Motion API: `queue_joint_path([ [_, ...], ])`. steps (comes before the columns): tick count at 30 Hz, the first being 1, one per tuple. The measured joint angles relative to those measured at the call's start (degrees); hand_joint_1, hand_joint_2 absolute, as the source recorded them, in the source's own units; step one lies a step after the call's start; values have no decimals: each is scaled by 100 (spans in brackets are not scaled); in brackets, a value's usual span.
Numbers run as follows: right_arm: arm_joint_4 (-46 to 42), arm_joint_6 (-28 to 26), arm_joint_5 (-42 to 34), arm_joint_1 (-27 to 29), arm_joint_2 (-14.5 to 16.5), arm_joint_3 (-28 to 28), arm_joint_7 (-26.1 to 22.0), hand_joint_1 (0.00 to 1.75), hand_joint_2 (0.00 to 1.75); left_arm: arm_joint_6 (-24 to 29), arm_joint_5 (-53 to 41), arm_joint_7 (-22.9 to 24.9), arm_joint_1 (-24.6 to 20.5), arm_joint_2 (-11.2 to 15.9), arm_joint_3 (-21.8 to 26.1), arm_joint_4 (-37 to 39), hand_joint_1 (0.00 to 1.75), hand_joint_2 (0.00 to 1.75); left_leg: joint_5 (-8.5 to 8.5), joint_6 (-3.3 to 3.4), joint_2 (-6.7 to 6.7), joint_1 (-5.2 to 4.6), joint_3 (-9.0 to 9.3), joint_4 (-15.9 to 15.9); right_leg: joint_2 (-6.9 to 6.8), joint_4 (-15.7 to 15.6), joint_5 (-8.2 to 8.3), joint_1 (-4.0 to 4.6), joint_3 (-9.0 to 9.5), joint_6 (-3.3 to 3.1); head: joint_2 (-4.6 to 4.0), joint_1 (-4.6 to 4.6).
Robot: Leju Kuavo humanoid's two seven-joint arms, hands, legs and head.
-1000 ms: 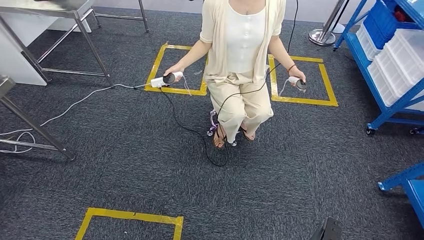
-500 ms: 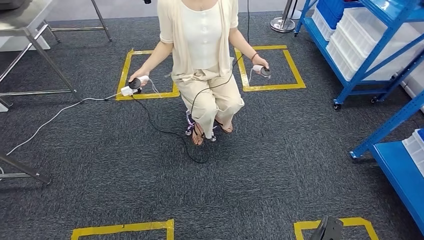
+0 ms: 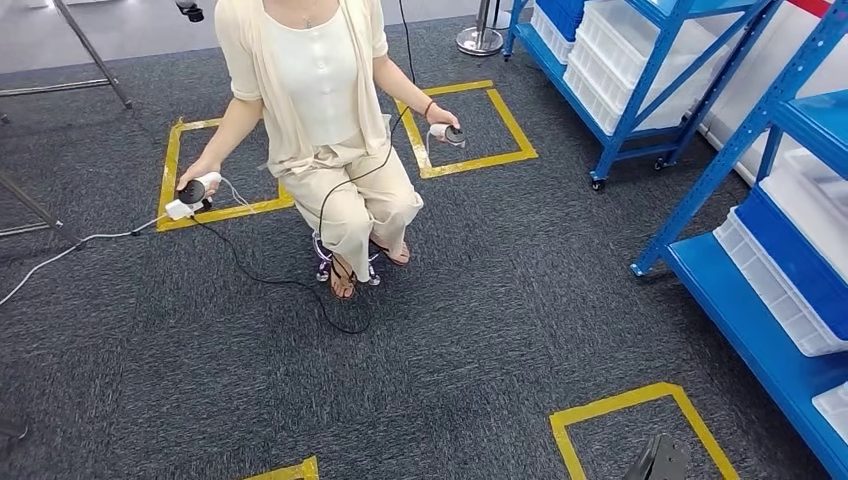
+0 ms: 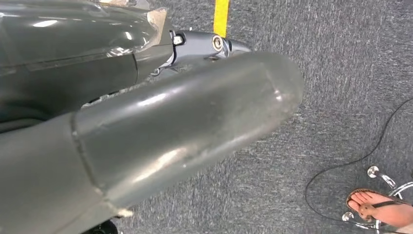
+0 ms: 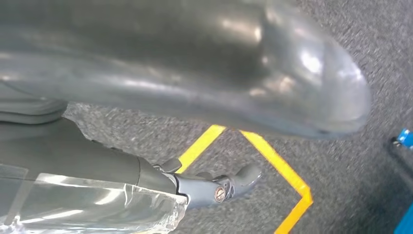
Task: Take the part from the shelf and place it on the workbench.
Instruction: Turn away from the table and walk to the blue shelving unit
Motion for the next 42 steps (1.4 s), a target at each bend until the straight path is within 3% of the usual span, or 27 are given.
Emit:
queue_joint_path([
  [1, 1, 11, -9, 18, -4, -4, -1, 0, 0, 2, 0, 1, -12, -1, -6, 1, 0, 0, 28, 28, 66, -6, 17, -38, -36, 27, -1, 0, -35, 25, 0, 1],
  [3, 1, 23, -18, 34, -5, -11, -3, 0, 0, 4, 0, 3, -28, -4, -22, 4, 0, 0, 88, 96, 209, 5, 50, -124, -297, 320, -142, 8, -207, 33, 0, 14],
  [5, 1, 26, -20, 31, 5, -15, -4, 0, 0, 7, 0, 7, -28, -3, -31, 11, 0, 0, 102, 126, 362, 2, 55, -151, -573, 1000, -439, -12, -544, 15, 0, 27],
  [7, 2, 28, -23, 45, 10, -27, -4, 0, 0, 10, 0, 10, -28, -2, -32, 17, 0, 0, 97, 126, 522, -1, 49, -149, -643, 1532, -598, -65, -807, 68, 0, 31],
  [8, 2, 32, -25, 58, 11, -34, -4, 0, 0, 11, 0, 12, -29, -1, -33, 20, 0, 0, 91, 118, 596, 0, 48, -148, -666, 1527, -564, -99, -797, 124, 0, 32],
  [9, 2, 39, -27, 67, 10, -42, -4, 0, 0, 11, 0, 15, -29, -2, -35, 22, 0, 0, 81, 103, 668, 5, 54, -146, -708, 1296, -460, -135, -666, 191, 0, 32],
  [11, 0, 60, -32, 67, 14, -50, -5, 0, 0, 11, -1, 22, -31, 4, -37, 25, 0, 0, 36, 36, 803, -4, 86, -131, -975, 529, -213, -181, -232, 298, 0, 41],
  [13, -2, 92, -37, 56, 27, -54, -9, 0, 0, 11, -1, 28, -36, 17, -38, 27, 0, 0, -21, -59, 923, -31, 131, -120, -1173, 73, -91, -167, 25, 267, 0, 35],
  [15, -2, 118, -39, 59, 28, -60, -13, 0, 0, 12, -1, 32, -55, 21, -40, 28, 0, 0, -52, -126, 1039, -27, 177, -135, -1089, 34, -79, -127, 29, 172, 0, 13],
  [16, -2, 125, -40, 67, 20, -68, -13, 0, 0, 12, -2, 33, -66, 16, -43, 28, 0, 0, -70, -157, 1065, 0, 190, -130, -1022, 28, -72, -146, 29, 130, 0, 6],
  [18, -3, 128, -44, 78, 15, -84, -17, 0, 0, 11, -3, 36, -77, 5, -54, 31, 0, 0, -257, -205, 853, 52, 114, 101, -890, 12, -55, -168, 32, 46, 0, -5],
  [20, -4, 135, -51, 70, 18, -91, -28, 0, 0, 14, -3, 38, -61, 2, -64, 34, 0, 0, -641, -215, 489, 72, -183, 772, -757, 4, -43, -150, 34, -34, 0, -17],
  [22, -3, 140, -59, 70, 21, -94, -40, 0, 0, 17, -2, 39, -36, 1, -69, 39, 0, 0, -869, -191, 350, 69, -512, 1408, -604, 6, -39, -99, 34, -78, 0, -18],
  [23, -3, 141, -64, 81, 24, -96, -46, 0, 0, 17, -2, 39, -29, 0, -73, 43, 0, 0, -817, -171, 328, 68, -570, 1472, -520, 7, -38, -78, 39, -85, 0, -18],
  [24, -2, 142, -68, 93, 26, -97, -50, 0, 0, 18, -2, 38, -26, -1, -79, 46, 0, 0, -666, -144, 306, 67, -529, 1333, -435, 9, -38, -64, 48, -85, 0, -17],
  [25, -2, 143, -71, 102, 27, -98, -53, 0, 0, 19, -2, 38, -25, -1, -84, 49, 0, 0, -447, -113, 254, 65, -398, 1017, -351, 10, -36, -56, 60, -83, 0, -17],
  [27, -2, 144, -72, 107, 41, -99, -56, 0, 0, 20, -3, 37, -26, 2, -91, 51, 0, 0, -112, -62, 7, 61, -96, 324, -207, 18, -29, -37, 67, -68, 0, -14],
  [29, -2, 144, -72, 107, 52, -99, -60, 0, 0, 21, -4, 37, -30, 4, -99, 52, 0, 0, -30, -47, -116, 35, 27, 21, -88, 20, -4, -31, 34, -24, 0, -12],
  [31, -2, 144, -72, 125, 44, -102, -65, 0, 0, 22, -4, 37, -43, 4, -119, 53, 0, 0, 4, -12, 17, 9, 43, -35, 2, 13, 31, -38, -24, 43, 0, -14],
  [33, -2, 145, -74, 148, 39, -104, -69, 0, 0, 21, -4, 35, -63, 2, -134, 54, 0, 0, 72, 55, 150, 6, 69, -118, -186, 180, -50, -29, -147, 66, 0, -2],
  [35, -2, 152, -79, 146, 41, -106, -73, 0, 0, 21, -5, 33, -64, 2, -138, 56, 0, 0, 108, 94, 305, -4, 78, -164, -512, 776, -339, -30, -447, 32, 0, 23],
  [37, -2, 161, -85, 154, 45, -110, -74, 0, 0, 27, -6, 33, -57, 3, -138, 58, 0, 0, 108, 102, 473, -12, 65, -163, -635, 1468, -592, -51, -770, 37, 0, 36],
  [38, -2, 166, -88, 168, 47, -115, -74, 0, 0, 29, -7, 33, -57, 2, -139, 60, 0, 0, 105, 99, 551, -12, 61, -161, -656, 1589, -611, -67, -816, 73, 0, 36],
  [39, -2, 171, -90, 182, 48, -122, -74, 0, 0, 31, -7, 33, -59, 2, -140, 61, 0, 0, 100, 91, 623, -10, 60, -160, -683, 1494, -552, -86, -751, 125, 0, 38],
  [40, -2, 179, -90, 191, 47, -129, -74, 0, 0, 31, -7, 33, -60, 0, -142, 62, 0, 0, 91, 78, 693, -7, 66, -158, -740, 1181, -435, -110, -573, 184, 0, 37],
  [42, -3, 205, -84, 185, 46, -138, -76, 0, 0, 34, -7, 33, -62, 1, -145, 65, 0, 0, 51, 16, 828, -23, 91, -143, -997, 393, -204, -135, -132, 256, 0, 42],
])
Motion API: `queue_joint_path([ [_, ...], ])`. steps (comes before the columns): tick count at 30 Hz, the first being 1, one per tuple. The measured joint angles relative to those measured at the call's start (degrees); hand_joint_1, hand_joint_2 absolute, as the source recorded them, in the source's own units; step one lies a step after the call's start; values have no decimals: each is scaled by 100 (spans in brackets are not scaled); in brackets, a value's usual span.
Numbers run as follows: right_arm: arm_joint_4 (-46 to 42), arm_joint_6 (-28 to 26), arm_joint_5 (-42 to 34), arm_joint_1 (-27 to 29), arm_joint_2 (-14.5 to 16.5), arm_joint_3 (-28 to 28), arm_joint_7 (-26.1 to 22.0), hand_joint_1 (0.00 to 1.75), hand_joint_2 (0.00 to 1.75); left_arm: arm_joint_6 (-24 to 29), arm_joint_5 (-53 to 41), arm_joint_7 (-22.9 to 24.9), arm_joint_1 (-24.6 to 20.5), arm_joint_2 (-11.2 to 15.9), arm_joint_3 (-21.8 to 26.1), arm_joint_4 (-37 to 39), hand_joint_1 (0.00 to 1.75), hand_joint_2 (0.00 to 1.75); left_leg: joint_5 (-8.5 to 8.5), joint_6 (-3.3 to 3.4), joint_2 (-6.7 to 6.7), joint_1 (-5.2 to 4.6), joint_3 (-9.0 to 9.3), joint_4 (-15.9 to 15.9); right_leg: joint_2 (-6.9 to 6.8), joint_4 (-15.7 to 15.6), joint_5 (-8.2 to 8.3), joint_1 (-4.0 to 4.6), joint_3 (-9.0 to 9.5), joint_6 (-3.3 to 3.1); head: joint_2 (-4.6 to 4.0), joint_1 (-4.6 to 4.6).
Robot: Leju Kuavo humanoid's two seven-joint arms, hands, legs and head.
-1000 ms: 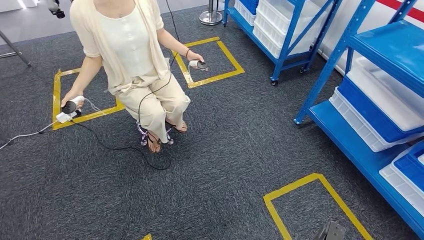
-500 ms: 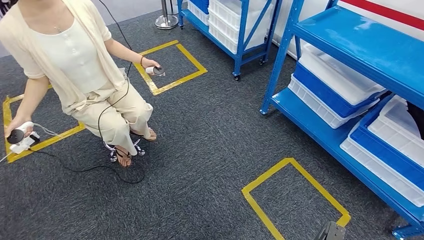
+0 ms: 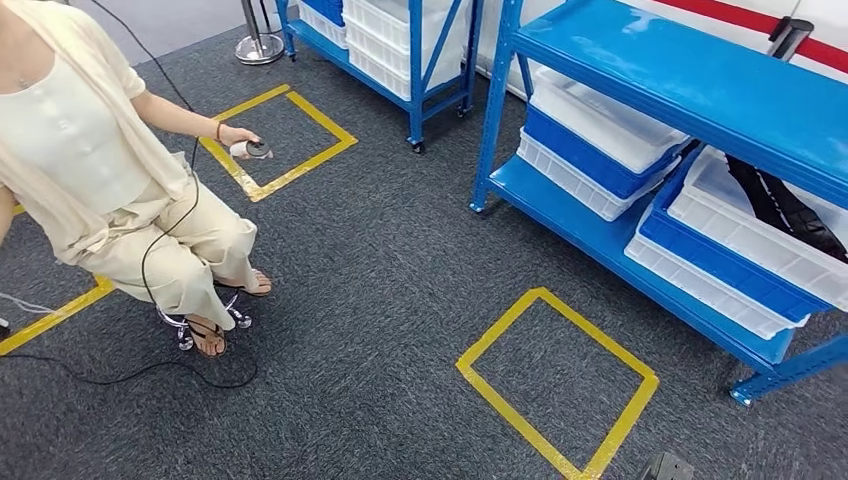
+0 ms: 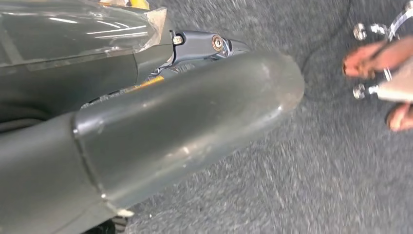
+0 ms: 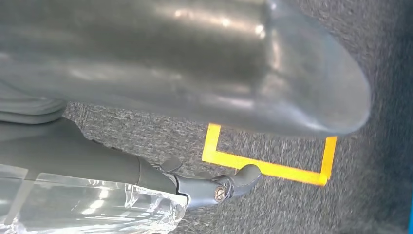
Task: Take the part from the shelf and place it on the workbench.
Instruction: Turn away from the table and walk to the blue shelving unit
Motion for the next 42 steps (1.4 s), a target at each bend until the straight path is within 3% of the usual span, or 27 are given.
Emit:
queue_joint_path([
  [2, -3, 27, 12, -7, 1, -1, -3, 0, 0, 11, 6, 0, -8, 4, -3, 1, 0, 0, -48, -81, 121, -24, 37, 11, -128, -368, 95, 17, 203, -46, 0, -21],
  [4, -6, 37, 24, 8, -4, -2, -4, 0, 0, 20, 16, -1, -30, 1, -13, 2, 0, 0, -72, -152, 226, -4, 74, 1, 0, -378, 115, 38, 197, -144, 0, -47],
  [5, -6, 39, 27, 19, -10, -3, -4, 0, 0, 21, 21, -2, -43, -4, -20, 3, 0, 0, -103, -189, 184, 23, 80, 24, 67, -384, 125, 32, 196, -183, 0, -51],
  [7, -6, 44, 29, 25, -20, -5, -4, 0, 0, 20, 24, -4, -51, -9, -30, 3, 0, 0, -329, -244, -104, 65, -40, 328, 191, -397, 147, 1, 202, -266, 0, -65],
  [9, -6, 58, 30, 20, -26, -8, -5, 0, 0, 21, 24, -5, -36, -8, -30, 3, 0, 0, -713, -254, -413, 77, -377, 1049, 320, -397, 156, 24, 197, -326, 0, -76],
  [10, -6, 71, 31, 24, -27, -9, -7, 0, 0, 22, 23, -5, -26, -8, -31, 3, 0, 0, -846, -249, -468, 76, -561, 1404, 395, -397, 158, 47, 196, -345, 0, -75],
  [11, -6, 85, 29, 35, -27, -10, -8, 0, 0, 22, 23, -5, -21, -8, -33, 3, 0, 0, -877, -237, -492, 75, -687, 1619, 474, -396, 161, 68, 198, -352, 0, -75],
  [12, -6, 98, 26, 50, -27, -11, -9, 0, 0, 22, 22, -5, -20, -8, -38, 3, 0, 0, -787, -215, -508, 74, -716, 1621, 555, -395, 162, 86, 205, -354, 0, -74],
  [13, -5, 112, 22, 62, -27, -14, -13, 0, 0, 22, 22, -5, -22, -7, -49, 3, 0, 0, -603, -183, -535, 71, -640, 1410, 634, -394, 166, 99, 213, -358, 0, -74],
  [15, -4, 132, 15, 70, -15, -22, -22, 0, 0, 22, 22, -4, -31, 4, -80, 2, 0, 0, -186, -90, -753, 59, -308, 652, 784, -391, 176, 118, 222, -360, 0, -73],
  [16, -4, 139, 13, 70, -4, -26, -28, 0, 0, 22, 19, -3, -37, 14, -100, 2, 0, 0, -64, -55, -851, 49, -175, 349, 847, -389, 184, 125, 217, -350, 0, -72],
  [18, -4, 143, 6, 77, 9, -41, -40, 0, 0, 21, 12, 1, -58, 31, -128, 1, 0, 0, -9, -18, -918, 16, -72, 107, 958, -391, 211, 122, 187, -306, 0, -72],
  [19, -5, 143, -1, 86, 4, -54, -47, 0, 0, 21, 11, 1, -73, 33, -141, 1, 0, 0, 12, -6, -842, 0, -63, 79, 1014, -408, 233, 117, 161, -270, 0, -72],
  [20, -4, 143, -9, 96, -1, -70, -55, 0, 0, 21, 16, 2, -88, 32, -151, 2, 0, 0, 50, 10, -775, 2, -44, 29, 996, -393, 240, 117, 134, -247, 0, -72],
  [22, -4, 145, -25, 96, -6, -97, -72, 0, 0, 21, 26, 3, -102, 26, -165, 3, 0, 0, 132, 59, -632, 20, -5, -93, 748, -151, 119, 140, -23, -244, 0, -55],
  [24, -4, 148, -32, 73, -5, -105, -80, 0, 0, 21, 33, 5, -90, 21, -170, 3, 0, 0, 168, 89, -472, 25, -4, -145, 446, 498, -185, 132, -344, -276, 0, -33],
  [25, -4, 149, -35, 68, -4, -107, -80, 0, 0, 22, 37, 7, -84, 22, -170, 3, 0, 0, 171, 94, -385, 23, -16, -144, 387, 859, -322, 111, -513, -269, 0, -23],
  [27, -4, 150, -38, 83, -8, -117, -80, 0, 0, 23, 45, 9, -78, 17, -170, 3, 0, 0, 166, 80, -221, 29, -27, -141, 327, 1136, -380, 46, -616, -177, 0, -21],
  [28, -4, 150, -40, 91, -13, -125, -80, 0, 0, 23, 50, 10, -78, 12, -170, 4, 0, 0, 160, 60, -144, 40, -24, -138, 288, 950, -292, 8, -498, -102, 0, -16],
  [30, -4, 154, -39, 87, -17, -137, -80, 0, 0, 25, 60, 10, -80, 5, -170, 4, 0, 0, 126, -15, -5, 52, -12, -110, 63, 180, -50, -53, -59, 34, 0, 1],
  [32, -5, 157, -38, 68, -15, -140, -81, 0, 0, 27, 70, 9, -87, 13, -170, 3, 0, 0, 68, -116, 121, 32, 0, -61, -107, -324, 72, -55, 221, 18, 0, 6],
  [34, -7, 144, -31, 67, -17, -145, -91, 0, 0, 25, 86, 8, -100, 13, -170, 3, 0, 0, 36, -182, 222, 35, 21, -40, -43, -375, 84, -30, 248, -90, 0, -16],
  [35, -8, 126, -22, 77, -19, -148, -97, 0, 0, 22, 95, 9, -111, 8, -172, 3, 0, 0, 21, -211, 214, 66, 30, -33, 10, -374, 89, -35, 245, -137, 0, -30],
  [37, -17, 69, 8, 83, -17, -151, -110, 0, 0, 19, 108, 9, -121, -1, -174, 4, 0, 0, -153, -264, -29, 121, -43, 177, 99, -380, 108, -39, 241, -217, 0, -34],
  [39, -31, 27, 38, 65, -14, -152, -115, 0, 0, 21, 119, 10, -103, 0, -174, 5, 0, 0, -539, -277, -367, 133, -336, 820, 170, -384, 119, -16, 229, -282, 0, -41],
  [41, -38, 13, 57, 58, -13, -154, -115, 0, 0, 25, 129, 15, -77, 3, -174, 5, 0, 0, -812, -250, -480, 127, -689, 1514, 238, -383, 124, 29, 218, -319, 0, -43],
  [42, -39, 5, 63, 61, -13, -154, -115, 0, 0, 26, 134, 17, -70, 4, -174, 6, 0, 0, -793, -223, -490, 124, -763, 1628, 271, -382, 129, 52, 216, -329, 0, -43],
])
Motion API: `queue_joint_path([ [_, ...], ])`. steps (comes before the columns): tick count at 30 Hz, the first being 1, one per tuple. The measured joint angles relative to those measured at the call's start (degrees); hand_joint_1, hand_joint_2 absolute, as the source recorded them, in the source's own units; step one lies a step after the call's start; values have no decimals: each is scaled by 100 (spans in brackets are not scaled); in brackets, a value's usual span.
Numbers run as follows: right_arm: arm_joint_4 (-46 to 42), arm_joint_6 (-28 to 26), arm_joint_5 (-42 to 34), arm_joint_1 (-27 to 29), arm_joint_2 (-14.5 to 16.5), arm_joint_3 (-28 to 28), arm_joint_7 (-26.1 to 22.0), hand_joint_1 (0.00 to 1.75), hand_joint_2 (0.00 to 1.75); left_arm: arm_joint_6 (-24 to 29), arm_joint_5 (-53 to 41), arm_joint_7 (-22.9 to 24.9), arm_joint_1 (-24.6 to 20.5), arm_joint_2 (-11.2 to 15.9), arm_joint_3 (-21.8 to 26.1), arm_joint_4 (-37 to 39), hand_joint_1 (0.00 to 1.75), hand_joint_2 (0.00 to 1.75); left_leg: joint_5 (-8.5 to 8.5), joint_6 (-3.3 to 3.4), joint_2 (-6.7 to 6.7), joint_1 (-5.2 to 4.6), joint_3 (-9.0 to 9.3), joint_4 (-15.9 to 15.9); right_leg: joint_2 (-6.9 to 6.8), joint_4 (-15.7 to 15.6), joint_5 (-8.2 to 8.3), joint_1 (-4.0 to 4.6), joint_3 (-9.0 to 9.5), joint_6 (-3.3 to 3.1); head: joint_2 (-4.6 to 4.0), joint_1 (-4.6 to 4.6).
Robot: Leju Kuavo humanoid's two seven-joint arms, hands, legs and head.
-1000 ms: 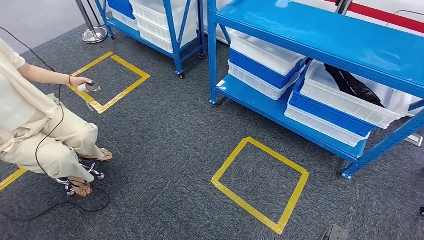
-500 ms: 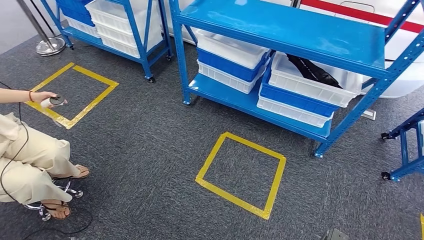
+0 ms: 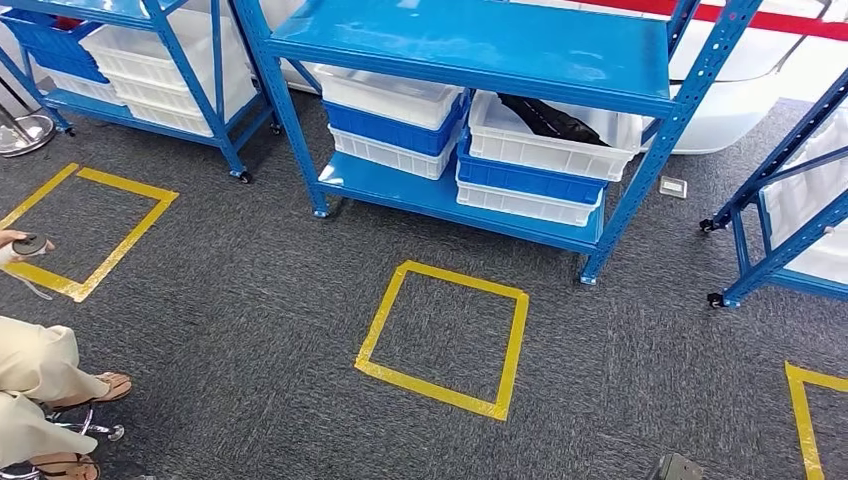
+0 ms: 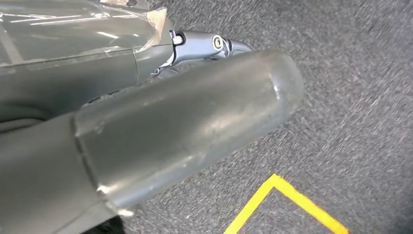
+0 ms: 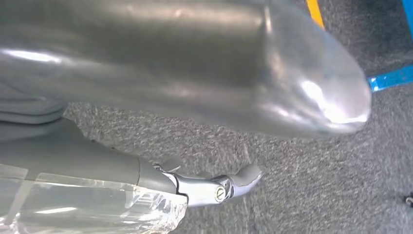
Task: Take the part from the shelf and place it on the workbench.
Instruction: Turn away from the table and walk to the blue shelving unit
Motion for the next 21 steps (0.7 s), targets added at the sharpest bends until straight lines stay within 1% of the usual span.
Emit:
queue_joint_path([
  [1, 0, -8, 4, 3, 1, 0, 0, 0, 0, 2, 5, 2, 3, 1, 0, 1, 0, 0, 129, 38, -4, -7, 39, -115, 29, 0, 3, 18, 2, -4, 0, 1],
  [2, 0, -14, 8, 2, 2, 0, 0, 0, 0, 2, 9, 2, 2, 2, 0, 1, 0, 0, 329, 90, -12, -22, 183, -429, 57, 0, 7, 32, 6, -8, 0, -1],
  [3, -1, -17, 10, 1, 10, 0, 0, 0, 0, 3, 11, 2, -1, 5, 0, 1, 0, 0, 525, 155, -30, -46, 377, -836, 80, 0, 11, 37, 11, -10, 0, -1],
  [4, -2, -18, 13, 0, 21, 0, 0, 0, 0, 3, 12, 2, -8, 10, -1, 1, 0, 0, 667, 203, -35, -74, 545, -1184, 96, 2, 13, 57, 13, -5, 0, 1],
  [5, -3, -18, 14, 0, 30, 0, 0, 0, 0, 3, 12, 2, -16, 15, -1, 0, 0, 0, 749, 225, -37, -100, 657, -1425, 104, 7, 13, 70, 8, 1, 0, 2],
  [6, -7, -20, 14, 0, 31, 0, 0, 0, 0, 3, 12, 2, -24, 18, -1, 0, 0, 0, 772, 177, -32, -116, 701, -1538, 107, 15, 6, 93, -2, -3, 0, 6],
  [7, -10, -21, 15, 0, 27, 0, 0, 0, 0, 3, 12, 2, -28, 19, -2, 1, 0, 0, 784, 120, -19, -129, 699, -1558, 106, 23, 1, 110, -15, -4, 0, 7],
  [8, -13, -24, 16, 0, 23, 0, 0, 0, 0, 3, 13, 2, -29, 19, -1, 1, 0, 0, 794, 79, -17, -142, 696, -1570, 105, 28, -2, 109, -25, -4, 0, 8],
  [9, -15, -25, 16, 0, 21, 0, 0, 0, 0, 3, 15, 2, -28, 17, -2, 1, 0, 0, 800, 54, -19, -155, 693, -1574, 104, 29, -1, 110, -30, -3, 0, 8],
  [11, -15, -28, 17, 0, 25, 0, 1, 0, 0, 3, 18, 2, -26, 17, -2, 1, 0, 0, 809, 102, -19, -188, 688, -1572, 103, 26, 13, 101, -31, 21, 0, 9],
  [14, -15, -31, 16, 0, 21, 0, 1, 0, 0, 3, 19, 2, -27, 15, -2, 1, 0, 0, 816, 129, -20, -220, 686, -1569, 102, 17, 26, 92, -30, 54, 0, 9],
  [17, -15, -36, 17, 0, 24, 0, 0, 0, 0, 3, 20, 2, -28, 13, -2, 1, 0, 0, 816, 143, -19, -233, 686, -1567, 103, 9, 33, 81, -30, 68, 0, 9],
  [21, -15, -77, 42, -1, 24, 0, 4, 0, 0, 3, 34, 2, -27, 13, -4, 1, 0, 0, 813, 153, -20, -239, 686, -1567, 103, 7, 33, 69, -30, 70, 0, 9],
])
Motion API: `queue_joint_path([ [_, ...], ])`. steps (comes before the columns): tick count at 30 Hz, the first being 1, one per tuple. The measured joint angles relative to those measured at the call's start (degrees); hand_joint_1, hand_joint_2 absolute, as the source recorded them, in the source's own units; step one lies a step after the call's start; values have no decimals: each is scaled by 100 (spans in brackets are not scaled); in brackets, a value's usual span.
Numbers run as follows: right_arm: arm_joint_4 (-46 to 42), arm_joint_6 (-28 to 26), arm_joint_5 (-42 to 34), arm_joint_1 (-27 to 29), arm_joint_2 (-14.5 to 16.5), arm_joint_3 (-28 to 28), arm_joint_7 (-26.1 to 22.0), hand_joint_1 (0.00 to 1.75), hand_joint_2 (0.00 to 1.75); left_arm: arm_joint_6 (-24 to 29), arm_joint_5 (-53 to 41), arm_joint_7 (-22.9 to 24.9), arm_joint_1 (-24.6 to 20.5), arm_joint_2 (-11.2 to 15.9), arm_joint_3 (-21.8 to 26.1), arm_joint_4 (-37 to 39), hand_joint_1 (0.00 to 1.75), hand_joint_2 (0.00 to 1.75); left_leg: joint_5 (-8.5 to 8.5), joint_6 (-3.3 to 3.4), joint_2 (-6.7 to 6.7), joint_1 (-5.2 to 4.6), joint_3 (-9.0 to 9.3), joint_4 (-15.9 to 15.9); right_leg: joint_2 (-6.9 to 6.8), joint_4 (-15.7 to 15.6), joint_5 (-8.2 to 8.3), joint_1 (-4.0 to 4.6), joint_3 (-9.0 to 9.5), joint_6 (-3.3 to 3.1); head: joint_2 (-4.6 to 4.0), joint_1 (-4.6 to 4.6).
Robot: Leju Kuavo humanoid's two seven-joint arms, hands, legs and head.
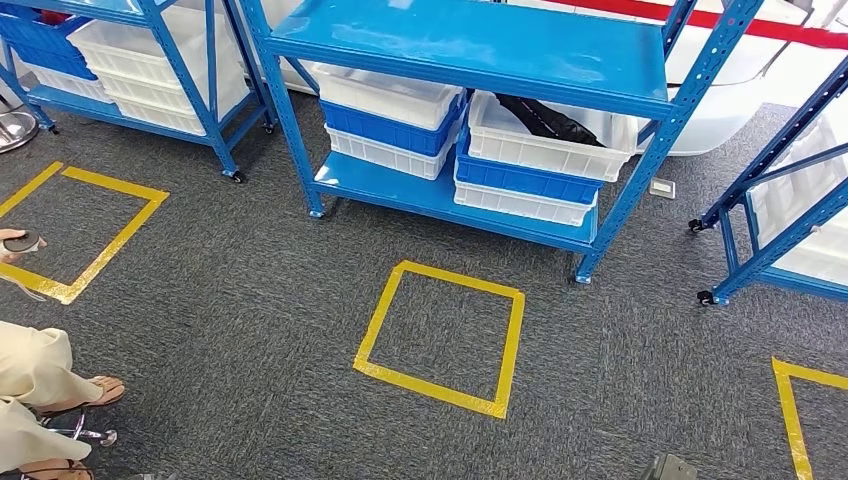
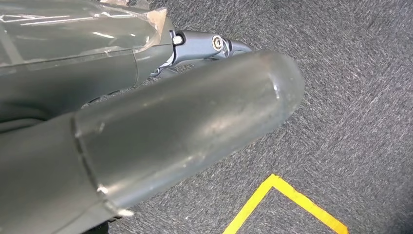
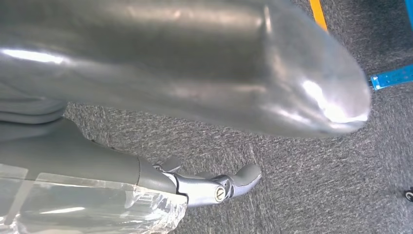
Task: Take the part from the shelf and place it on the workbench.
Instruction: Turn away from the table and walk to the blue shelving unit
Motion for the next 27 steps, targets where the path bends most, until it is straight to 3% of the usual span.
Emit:
queue_joint_path([
  [13, 0, -21, 106, 5, 2, -111, 5, 0, 0, -8, 261, -72, -19, 0, -138, 0, 0, 0, -2, 3, 0, 21, -3, 0, 1, -1, 0, -8, 0, -1, 0, -1],
  [15, 0, -22, 135, 4, 3, -123, 5, 0, 0, -41, 351, -87, -19, 8, -138, 0, 0, 0, -10, 41, 2, 19, -6, 6, 4, -38, 16, -52, 17, 27, 0, -4],
  [18, 0, -21, 168, -1, 4, -132, 1, 0, 0, -71, 441, -99, -23, 24, -139, -1, 0, 0, 99, 159, 24, 68, 100, -208, -17, -60, 19, -47, 20, 86, 0, -3],
  [20, 0, -22, 181, -4, -2, -136, -2, 0, 0, -90, 477, -103, -23, 25, -140, 0, 0, 0, 180, 191, 56, 114, 181, -348, -41, 364, -181, -49, -197, 55, 0, 11],
  [22, 0, -34, 185, 8, -4, -142, -2, 0, 0, -102, 491, -103, -20, 25, -140, 0, 0, 0, 181, 192, 77, 122, 184, -362, -45, 1091, -452, -84, -571, 47, 0, 13],
  [23, 0, -43, 185, 22, -5, -145, -2, 0, 0, -104, 497, -103, -17, 22, -140, 0, 0, 0, 172, 178, 83, 129, 184, -361, -48, 1325, -508, -115, -698, 80, 0, 11],
  [24, 0, -52, 185, 36, -6, -149, -2, 0, 0, -104, 505, -103, -16, 18, -141, 0, 0, 0, 157, 152, 86, 144, 187, -356, -55, 1359, -483, -154, -725, 139, 0, 10],
  [25, 0, -57, 188, 46, -8, -156, -2, 0, 0, -105, 516, -103, -15, 13, -143, 0, 0, 0, 134, 112, 87, 170, 193, -339, -70, 1169, -379, -199, -634, 220, 0, 10],
  [27, 1, -60, 205, 54, -8, -173, -3, 0, 0, -108, 542, -103, -16, 10, -151, -1, 0, 0, 47, -20, 86, 217, 186, -236, -120, 495, -135, -285, -282, 393, 0, 20],
])
